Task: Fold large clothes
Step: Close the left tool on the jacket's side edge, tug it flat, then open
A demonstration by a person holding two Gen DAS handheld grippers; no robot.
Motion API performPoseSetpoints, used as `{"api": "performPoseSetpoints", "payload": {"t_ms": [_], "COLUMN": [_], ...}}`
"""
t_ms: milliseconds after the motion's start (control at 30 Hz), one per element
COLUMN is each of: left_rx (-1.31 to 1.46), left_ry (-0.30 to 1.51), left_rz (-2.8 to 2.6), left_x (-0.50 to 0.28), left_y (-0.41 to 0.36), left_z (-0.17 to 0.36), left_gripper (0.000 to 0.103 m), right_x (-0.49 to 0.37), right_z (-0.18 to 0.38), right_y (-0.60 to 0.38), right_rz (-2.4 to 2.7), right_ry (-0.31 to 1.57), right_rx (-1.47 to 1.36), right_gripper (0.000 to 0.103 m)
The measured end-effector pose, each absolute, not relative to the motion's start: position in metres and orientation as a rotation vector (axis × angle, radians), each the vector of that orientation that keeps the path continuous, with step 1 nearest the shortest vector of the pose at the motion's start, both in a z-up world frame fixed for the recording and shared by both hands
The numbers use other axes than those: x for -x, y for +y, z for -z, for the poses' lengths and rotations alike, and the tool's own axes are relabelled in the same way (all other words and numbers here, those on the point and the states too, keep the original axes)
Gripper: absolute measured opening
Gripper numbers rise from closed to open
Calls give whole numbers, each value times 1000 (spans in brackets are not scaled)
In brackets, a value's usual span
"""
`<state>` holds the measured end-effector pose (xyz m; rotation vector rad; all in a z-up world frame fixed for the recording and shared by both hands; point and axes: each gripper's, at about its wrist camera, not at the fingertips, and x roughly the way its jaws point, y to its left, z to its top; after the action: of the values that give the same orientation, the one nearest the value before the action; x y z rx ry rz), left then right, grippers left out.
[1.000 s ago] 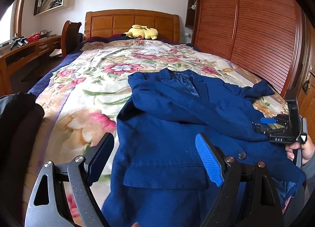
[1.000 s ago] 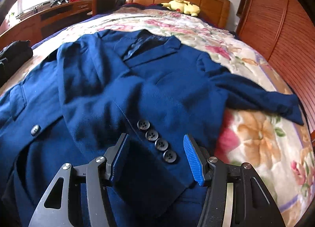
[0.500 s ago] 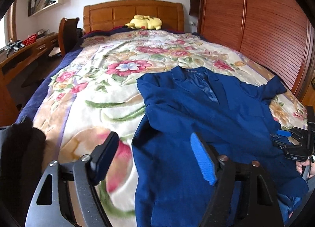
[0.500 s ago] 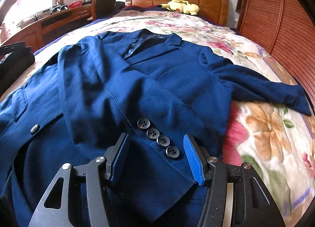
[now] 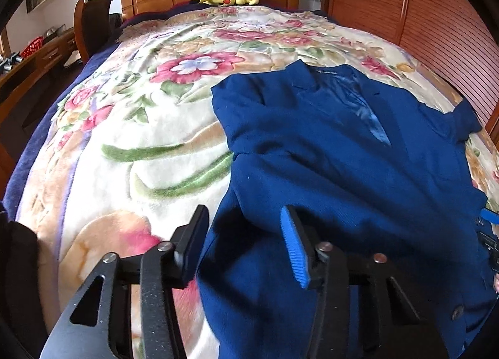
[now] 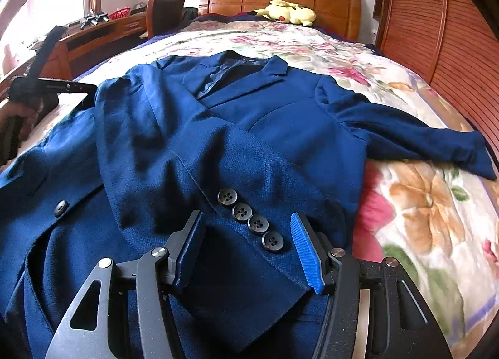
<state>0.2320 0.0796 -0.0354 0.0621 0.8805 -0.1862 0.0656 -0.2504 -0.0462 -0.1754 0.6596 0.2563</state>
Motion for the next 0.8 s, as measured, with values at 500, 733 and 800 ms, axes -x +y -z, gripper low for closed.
{"api": "performPoseSetpoints", "payload": {"t_ms": [500,733,800], "left_rx": [-127,-92,-84], "left_ry": [841,824,801], "left_rz": [65,106,107], "left_x": [-225,-217,-211], "left_y": [94,98,98], "left_z": [29,34,28], "left_gripper": [3,3,3], "right_x": [-61,-58,-59], "right_z": [43,42,42], "right_y": [-254,-262,-262], "right_rz": [-269,-272,-271], "right_ry": [628,609,610], "right_rx": [149,111,116], "right_gripper": [59,59,59]}}
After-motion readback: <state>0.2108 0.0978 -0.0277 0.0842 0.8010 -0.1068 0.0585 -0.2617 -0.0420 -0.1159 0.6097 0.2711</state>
